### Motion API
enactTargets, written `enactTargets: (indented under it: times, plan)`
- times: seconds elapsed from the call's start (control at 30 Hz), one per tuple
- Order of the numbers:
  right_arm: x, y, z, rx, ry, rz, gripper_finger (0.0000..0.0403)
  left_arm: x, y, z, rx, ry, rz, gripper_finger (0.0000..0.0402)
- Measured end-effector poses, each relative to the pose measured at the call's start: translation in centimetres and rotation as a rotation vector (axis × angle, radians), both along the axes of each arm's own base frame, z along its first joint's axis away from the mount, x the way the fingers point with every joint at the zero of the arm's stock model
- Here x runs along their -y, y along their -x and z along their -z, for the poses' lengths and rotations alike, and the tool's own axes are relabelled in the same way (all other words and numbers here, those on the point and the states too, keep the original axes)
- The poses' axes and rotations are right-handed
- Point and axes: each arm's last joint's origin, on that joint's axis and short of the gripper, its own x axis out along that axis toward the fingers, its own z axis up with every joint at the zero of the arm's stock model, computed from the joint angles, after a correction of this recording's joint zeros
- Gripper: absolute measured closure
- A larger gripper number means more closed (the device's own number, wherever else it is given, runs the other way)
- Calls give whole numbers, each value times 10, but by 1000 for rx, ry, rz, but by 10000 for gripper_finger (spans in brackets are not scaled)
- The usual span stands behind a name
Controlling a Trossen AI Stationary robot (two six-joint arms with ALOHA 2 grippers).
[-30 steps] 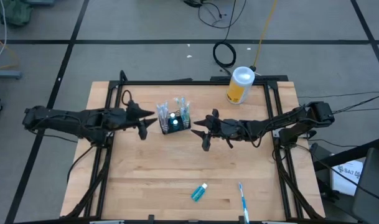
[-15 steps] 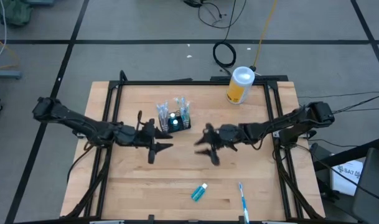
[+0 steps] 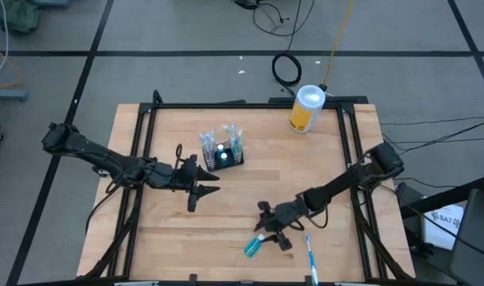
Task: Pick & Place toothbrushing station
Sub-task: Put the blue mouthwash into the black mesh organizer
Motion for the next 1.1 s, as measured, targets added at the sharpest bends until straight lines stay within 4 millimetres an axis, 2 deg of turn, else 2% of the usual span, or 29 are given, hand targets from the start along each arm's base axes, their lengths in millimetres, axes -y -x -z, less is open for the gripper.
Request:
enactTargets:
  times: [0.13, 0.4, 0.6, 0.83, 0.97, 1.1]
  plan:
    - [-5, 2, 20, -69, 25, -11, 193, 0, 0, 0, -3, 0, 0, 234]
    - [-5, 5, 28, -127, 73, -23, 188, 0, 0, 0, -4, -3, 1, 234]
    - [-5, 5, 27, -107, 68, -60, 188, 0, 0, 0, -5, -5, 1, 234]
    - [-9, -1, 46, -76, 56, -86, 188, 0, 0, 0, -5, -1, 0, 233]
    - [-7, -2, 46, -85, 43, -85, 201, 0, 0, 0, -4, -1, 0, 233]
    - [-7, -2, 46, -91, 32, -110, 235, 0, 0, 0, -4, 0, -1, 233]
